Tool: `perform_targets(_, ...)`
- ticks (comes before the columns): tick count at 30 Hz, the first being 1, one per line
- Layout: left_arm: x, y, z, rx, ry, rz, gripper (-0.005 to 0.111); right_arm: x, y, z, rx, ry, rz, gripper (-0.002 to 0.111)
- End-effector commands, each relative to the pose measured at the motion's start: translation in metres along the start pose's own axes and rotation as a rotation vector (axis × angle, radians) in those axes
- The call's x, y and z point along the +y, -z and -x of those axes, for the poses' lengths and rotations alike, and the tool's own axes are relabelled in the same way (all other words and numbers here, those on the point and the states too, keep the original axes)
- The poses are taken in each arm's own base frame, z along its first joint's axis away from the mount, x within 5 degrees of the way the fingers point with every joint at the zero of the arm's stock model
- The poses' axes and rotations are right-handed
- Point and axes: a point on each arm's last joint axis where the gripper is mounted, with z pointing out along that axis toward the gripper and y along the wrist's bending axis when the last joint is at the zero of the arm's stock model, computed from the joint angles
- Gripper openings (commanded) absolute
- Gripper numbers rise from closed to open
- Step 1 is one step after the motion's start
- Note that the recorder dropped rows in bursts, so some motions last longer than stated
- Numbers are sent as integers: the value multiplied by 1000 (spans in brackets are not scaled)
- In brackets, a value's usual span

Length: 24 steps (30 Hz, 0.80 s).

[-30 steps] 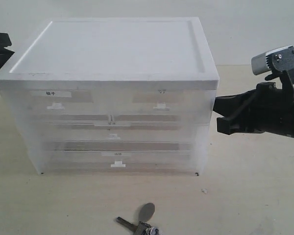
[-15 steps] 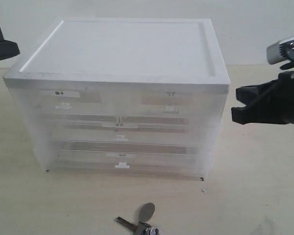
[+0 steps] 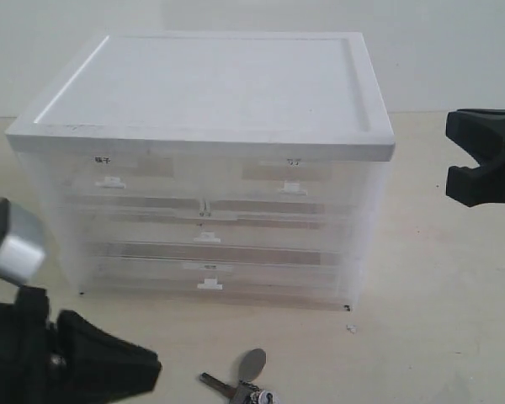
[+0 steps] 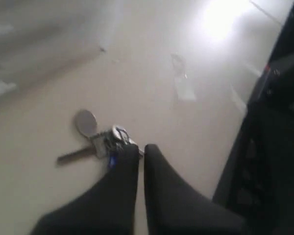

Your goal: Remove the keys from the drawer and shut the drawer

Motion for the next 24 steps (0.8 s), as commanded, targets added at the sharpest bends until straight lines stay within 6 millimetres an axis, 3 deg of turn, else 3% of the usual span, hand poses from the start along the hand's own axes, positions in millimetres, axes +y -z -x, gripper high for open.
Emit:
perform_targets(1, 1, -37, -19, 182, -63, 64, 4, 1, 1, -1, -1, -7, 5, 0)
perform_targets(5, 0, -68, -29, 305, -101, 86, 4, 1, 1, -2, 0, -7, 4, 0)
perform_targets(10, -13, -112, -21, 319, -152, -20, 4, 1, 1, -2, 0, -7, 4, 0)
perform_targets(16, 0, -160, -25, 391, -130, -19, 4, 1, 1, -2, 2, -7, 3, 0)
perform_targets(19, 10, -172, -32, 436, -130, 36, 4, 1, 1, -2, 2, -7, 3, 0)
perform_targets(24, 45, -164, -29, 509, -159, 427, 4, 1, 1, -2, 2, -7, 3, 0)
